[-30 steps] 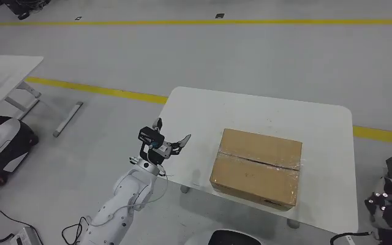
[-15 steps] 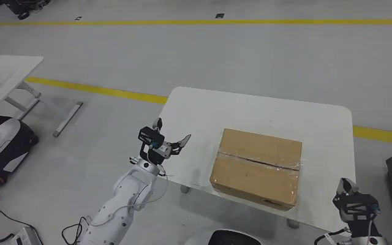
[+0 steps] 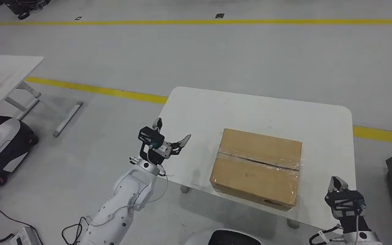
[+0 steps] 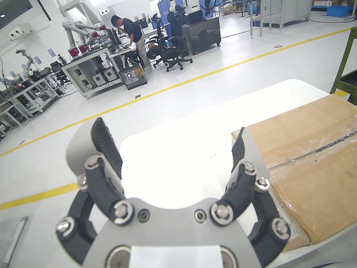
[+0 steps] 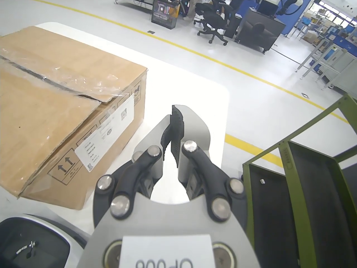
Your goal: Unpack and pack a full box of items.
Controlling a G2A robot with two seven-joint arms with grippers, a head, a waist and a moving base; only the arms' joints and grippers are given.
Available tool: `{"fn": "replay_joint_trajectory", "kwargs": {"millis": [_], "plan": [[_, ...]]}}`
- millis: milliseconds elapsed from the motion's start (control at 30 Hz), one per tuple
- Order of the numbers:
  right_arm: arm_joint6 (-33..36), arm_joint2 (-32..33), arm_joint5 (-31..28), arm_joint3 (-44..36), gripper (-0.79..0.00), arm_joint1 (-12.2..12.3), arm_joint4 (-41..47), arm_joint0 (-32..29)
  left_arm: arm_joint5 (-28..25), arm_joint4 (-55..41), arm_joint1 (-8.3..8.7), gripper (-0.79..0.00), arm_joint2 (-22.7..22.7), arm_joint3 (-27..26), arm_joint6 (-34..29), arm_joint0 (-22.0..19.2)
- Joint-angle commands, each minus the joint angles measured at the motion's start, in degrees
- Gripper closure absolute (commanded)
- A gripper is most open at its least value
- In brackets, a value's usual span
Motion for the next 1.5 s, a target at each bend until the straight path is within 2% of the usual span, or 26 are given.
{"fn": "replay_joint_trajectory", "kwargs": {"millis": [0, 367, 867, 967, 1100, 1233, 1400, 1467], "plan": [[1.06, -2.23, -0.54, 1.3, 0.0, -0.35, -0.23, 1.56, 0.0, 0.0, 0.0, -0.785, 0.0, 0.0, 0.0, 0.0], [2.61, -15.31, 0.43, 14.37, 0.0, -3.63, 0.25, 15.24, 0.0, 0.0, 0.0, -0.785, 0.0, 0.0, 0.0, 0.0], [1.49, -26.69, -5.81, 24.19, 0.0, -7.58, -0.18, 27.44, 0.0, 0.0, 0.0, -0.785, 0.0, 0.0, 0.0, 0.0], [1.1, -27.84, -4.83, 24.89, 0.0, -8.16, -1.65, 28.73, 0.0, 0.0, 0.0, -0.785, 0.0, 0.0, 0.0, 0.0], [-0.55, -24.09, -0.24, 23.22, 0.0, -7.59, -2.15, 25.75, 0.0, 0.0, 0.0, -0.785, 0.0, 0.0, 0.0, 0.0], [-1.03, -16.42, 1.94, 17.15, 0.0, -5.83, -2.78, 18.51, -0.12, -0.15, -0.02, -0.785, 0.1, -0.21, 0.06, -0.07], [-0.36, -7.49, 2.37, 8.63, 0.0, -3.92, -6.56, 9.14, -4.86, 2.44, -0.15, -0.785, 4.84, -5.73, -5.17, -1.59], [0.1, -4.62, 2.1, 6.16, 0.0, -3.47, -7.03, 6.39, -5.7, 6.88, -0.14, -0.785, 7.11, -7.78, -8.86, -2.3]]}}
